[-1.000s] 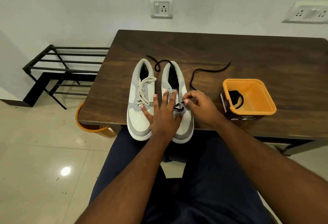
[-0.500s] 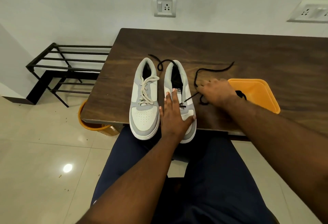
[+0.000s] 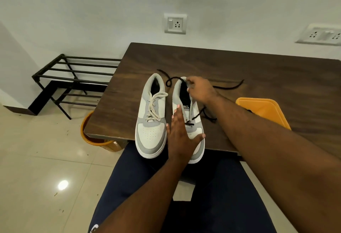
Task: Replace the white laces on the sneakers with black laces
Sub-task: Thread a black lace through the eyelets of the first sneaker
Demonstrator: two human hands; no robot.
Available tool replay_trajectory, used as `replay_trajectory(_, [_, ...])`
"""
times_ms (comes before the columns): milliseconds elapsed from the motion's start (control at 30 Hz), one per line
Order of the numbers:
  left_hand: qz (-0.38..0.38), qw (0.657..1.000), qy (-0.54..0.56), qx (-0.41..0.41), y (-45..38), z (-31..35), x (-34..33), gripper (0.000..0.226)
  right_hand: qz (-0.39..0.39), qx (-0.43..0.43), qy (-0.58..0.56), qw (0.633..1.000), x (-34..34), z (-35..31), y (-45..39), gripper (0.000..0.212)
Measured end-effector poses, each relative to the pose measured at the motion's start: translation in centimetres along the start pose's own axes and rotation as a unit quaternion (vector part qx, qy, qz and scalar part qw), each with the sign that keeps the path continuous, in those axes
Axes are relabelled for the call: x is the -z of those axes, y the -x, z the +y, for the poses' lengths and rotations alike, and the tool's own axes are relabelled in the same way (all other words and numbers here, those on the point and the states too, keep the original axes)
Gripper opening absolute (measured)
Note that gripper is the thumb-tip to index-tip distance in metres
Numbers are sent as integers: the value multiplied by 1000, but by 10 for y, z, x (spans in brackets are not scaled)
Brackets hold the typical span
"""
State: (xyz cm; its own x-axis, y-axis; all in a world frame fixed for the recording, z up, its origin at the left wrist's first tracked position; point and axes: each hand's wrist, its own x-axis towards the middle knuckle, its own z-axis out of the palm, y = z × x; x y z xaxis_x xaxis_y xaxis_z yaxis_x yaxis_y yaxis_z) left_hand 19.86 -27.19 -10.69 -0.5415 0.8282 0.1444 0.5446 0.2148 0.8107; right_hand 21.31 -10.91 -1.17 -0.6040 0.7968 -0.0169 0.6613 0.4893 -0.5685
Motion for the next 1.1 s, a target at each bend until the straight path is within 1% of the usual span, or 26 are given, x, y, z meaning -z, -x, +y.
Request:
replay_trajectory(33, [1, 1000, 4, 0, 0, 0, 0, 128, -6, -5, 34, 999, -5, -2, -5, 38])
replay_trajectory(100, [-1, 1000, 12, 4, 0, -1, -1, 128, 15, -10, 106, 994, -10, -5, -12, 38])
replay_trajectory(233, [-4, 1000, 28, 8, -1, -3, -2, 128, 63, 35, 186, 980, -15, -11, -21, 35])
replay_trajectory(367, [-13, 999, 41, 13, -2, -2, 1, 128, 80, 57, 201, 975, -19, -13, -29, 22])
replay_trajectory(467, [-21, 998, 44, 28, -5, -4, 1, 125, 52, 56, 166, 983, -26, -17, -28, 13])
replay_trajectory(500, [-23, 998, 49, 37, -6, -5, 0, 124, 30, 45, 119, 991, -29, -19, -24, 10])
replay_trajectory(533, [-22, 997, 54, 44, -8, -6, -2, 123, 3, 27, 33, 999, -30, -23, -18, 10])
replay_trajectory(567, [-22, 997, 60, 50, -10, -7, -2, 123, -22, 7, -87, 996, -29, -29, -9, 10])
replay_trajectory(600, [-19, 996, 68, 53, -11, -7, -3, 122, -39, -14, -210, 977, -26, -35, 3, 8])
replay_trajectory(633, [-15, 995, 77, 53, -13, -6, -3, 121, -40, -21, -312, 949, -20, -40, 18, 7])
replay_trajectory(700, [-16, 991, 116, 60, -19, -6, -3, 107, -36, -20, -440, 897, -2, -45, 54, 16])
replay_trajectory(733, [-18, 985, 151, 79, -23, -9, -3, 95, -37, -13, -474, 879, 6, -44, 74, 19])
replay_trajectory(767, [-27, 975, 194, 108, -27, -11, 2, 80, -34, -7, -495, 868, 11, -40, 93, 20])
replay_trajectory(800, [-42, 953, 264, 144, -31, -10, 8, 68, -28, -5, -506, 862, 14, -34, 113, 20])
replay_trajectory(833, [-49, 913, 360, 185, -34, -6, 16, 59, -21, -11, -510, 860, 15, -25, 132, 19])
replay_trajectory(867, [-51, 861, 456, 219, -37, -2, 23, 53, -14, -25, -510, 860, 14, -18, 148, 17])
replay_trajectory(900, [-40, 813, 524, 251, -39, 7, 33, 48, -7, -42, -504, 863, 11, -9, 161, 16])
replay_trajectory(933, [-21, 781, 561, 274, -43, 14, 43, 44, -4, -59, -491, 869, 5, 0, 171, 15])
replay_trajectory(1000, [-2, 747, 597, 294, -50, 26, 59, 37, -10, -87, -446, 891, -9, 18, 185, 19])
replay_trajectory(1067, [19, 729, 621, 288, -57, 34, 74, 28, -12, -110, -419, 901, -23, 29, 193, 20])
replay_trajectory(1100, [38, 728, 626, 279, -58, 40, 80, 22, -1, -118, -409, 905, -27, 33, 196, 20])
